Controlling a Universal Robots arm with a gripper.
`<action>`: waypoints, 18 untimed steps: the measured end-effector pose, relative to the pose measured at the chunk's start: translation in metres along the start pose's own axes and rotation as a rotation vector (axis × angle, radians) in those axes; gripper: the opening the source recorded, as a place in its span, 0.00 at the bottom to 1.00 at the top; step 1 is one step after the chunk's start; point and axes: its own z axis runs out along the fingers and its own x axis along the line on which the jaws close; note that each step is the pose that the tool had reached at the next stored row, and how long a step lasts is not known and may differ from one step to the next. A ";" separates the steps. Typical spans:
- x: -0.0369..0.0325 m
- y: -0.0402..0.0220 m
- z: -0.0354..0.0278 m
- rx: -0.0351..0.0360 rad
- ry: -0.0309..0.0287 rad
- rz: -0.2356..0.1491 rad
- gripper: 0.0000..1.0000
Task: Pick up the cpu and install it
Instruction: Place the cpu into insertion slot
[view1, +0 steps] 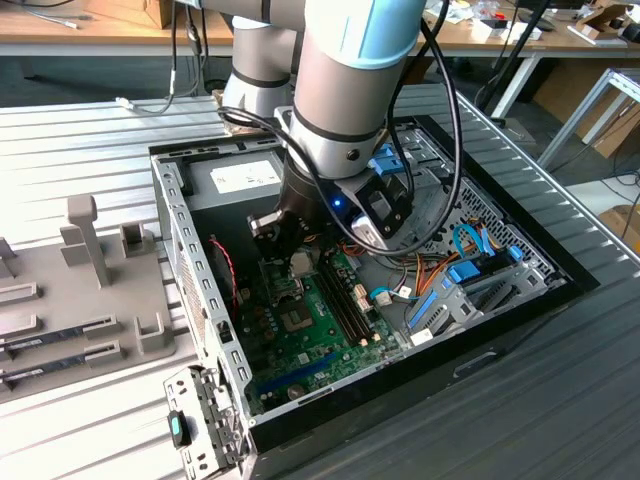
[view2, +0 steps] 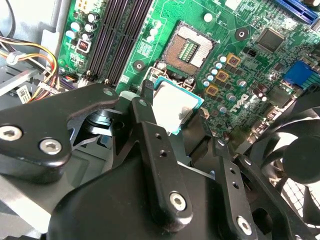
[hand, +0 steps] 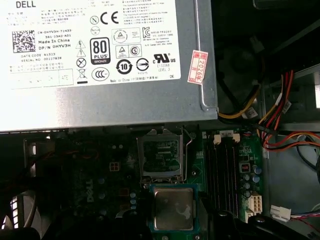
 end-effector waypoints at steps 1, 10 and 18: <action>-0.0013 0.0000 0.0016 0.0000 0.0001 0.000 0.47; -0.0039 -0.0013 0.0167 0.0005 0.0006 0.000 0.47; -0.0033 -0.0111 0.0208 -0.0016 0.0017 -0.069 0.47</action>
